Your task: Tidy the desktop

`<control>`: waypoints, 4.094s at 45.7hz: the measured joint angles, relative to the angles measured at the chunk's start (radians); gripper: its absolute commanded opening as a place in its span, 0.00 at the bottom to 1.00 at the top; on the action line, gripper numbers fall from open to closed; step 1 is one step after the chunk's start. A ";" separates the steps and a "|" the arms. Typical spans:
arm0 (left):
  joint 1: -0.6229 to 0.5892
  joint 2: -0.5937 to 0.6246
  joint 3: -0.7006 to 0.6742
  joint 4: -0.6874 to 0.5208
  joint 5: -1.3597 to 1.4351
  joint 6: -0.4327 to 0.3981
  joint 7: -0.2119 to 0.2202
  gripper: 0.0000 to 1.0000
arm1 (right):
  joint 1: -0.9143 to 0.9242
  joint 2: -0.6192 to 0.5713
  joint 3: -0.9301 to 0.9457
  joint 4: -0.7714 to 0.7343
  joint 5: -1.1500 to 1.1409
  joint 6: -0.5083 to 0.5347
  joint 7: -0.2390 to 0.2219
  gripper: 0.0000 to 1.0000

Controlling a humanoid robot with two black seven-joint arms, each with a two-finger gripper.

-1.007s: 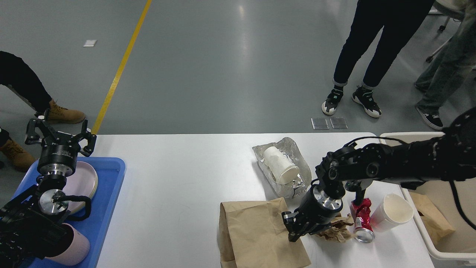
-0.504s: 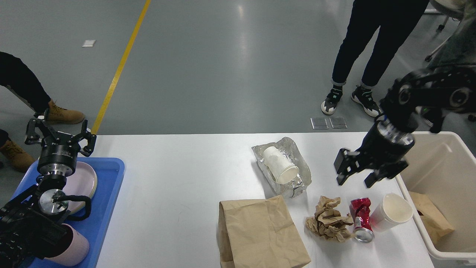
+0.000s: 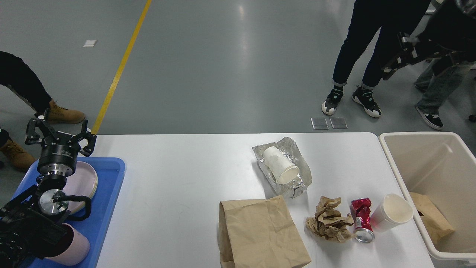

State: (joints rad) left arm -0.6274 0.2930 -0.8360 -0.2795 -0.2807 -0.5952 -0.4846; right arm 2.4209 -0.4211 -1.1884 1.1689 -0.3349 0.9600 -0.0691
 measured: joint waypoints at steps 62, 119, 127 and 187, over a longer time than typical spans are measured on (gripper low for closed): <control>0.000 0.000 0.000 0.000 0.000 0.000 0.000 0.96 | -0.119 0.030 -0.065 0.567 0.017 -0.515 0.000 1.00; 0.000 0.000 0.000 0.000 0.000 0.000 0.000 0.96 | -0.860 0.142 0.408 0.283 0.017 -0.534 0.000 1.00; 0.000 0.000 0.000 0.000 0.000 0.000 0.000 0.96 | -0.912 0.176 0.409 0.214 0.016 -0.537 0.000 1.00; 0.000 0.000 0.000 -0.001 0.000 0.000 0.000 0.96 | -1.004 0.236 0.447 0.101 0.022 -0.355 -0.004 0.00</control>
State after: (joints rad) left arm -0.6273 0.2930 -0.8360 -0.2805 -0.2807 -0.5952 -0.4847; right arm 1.4173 -0.1850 -0.7415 1.2699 -0.3129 0.6046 -0.0728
